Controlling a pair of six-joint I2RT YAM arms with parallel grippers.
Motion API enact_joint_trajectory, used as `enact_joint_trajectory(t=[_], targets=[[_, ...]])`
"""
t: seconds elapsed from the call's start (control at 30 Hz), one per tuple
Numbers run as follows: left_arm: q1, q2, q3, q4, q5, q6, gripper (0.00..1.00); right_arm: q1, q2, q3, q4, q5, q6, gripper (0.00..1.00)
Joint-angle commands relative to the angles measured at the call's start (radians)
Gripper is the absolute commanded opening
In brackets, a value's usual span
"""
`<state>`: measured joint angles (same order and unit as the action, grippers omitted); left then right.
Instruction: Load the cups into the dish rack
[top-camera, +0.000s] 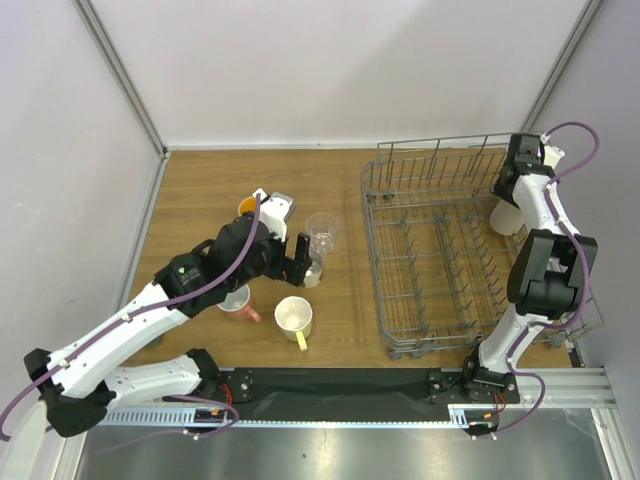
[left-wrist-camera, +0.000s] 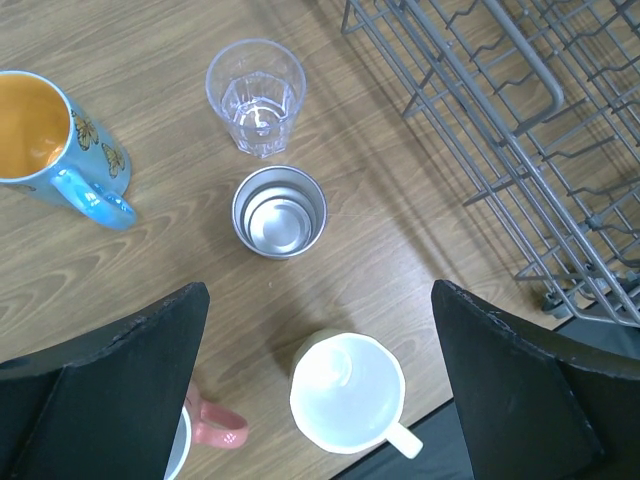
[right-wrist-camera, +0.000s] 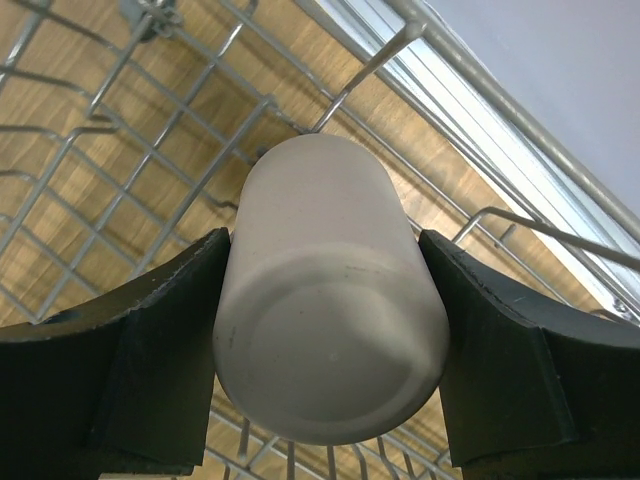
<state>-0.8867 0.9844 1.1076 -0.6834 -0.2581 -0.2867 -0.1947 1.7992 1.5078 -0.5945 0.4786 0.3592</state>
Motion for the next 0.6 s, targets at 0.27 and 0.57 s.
enact_joint_trajectory(t=[0.27,0.57], targets=[[0.009,0.051,0.127,-0.07,0.006,-0.012,1.0,-0.032,0.028,0.025,0.001,-0.032,0.018,0.63],[0.009,0.1,0.188,-0.119,0.037,-0.055,1.0,-0.017,-0.007,0.058,-0.113,-0.049,0.044,1.0]])
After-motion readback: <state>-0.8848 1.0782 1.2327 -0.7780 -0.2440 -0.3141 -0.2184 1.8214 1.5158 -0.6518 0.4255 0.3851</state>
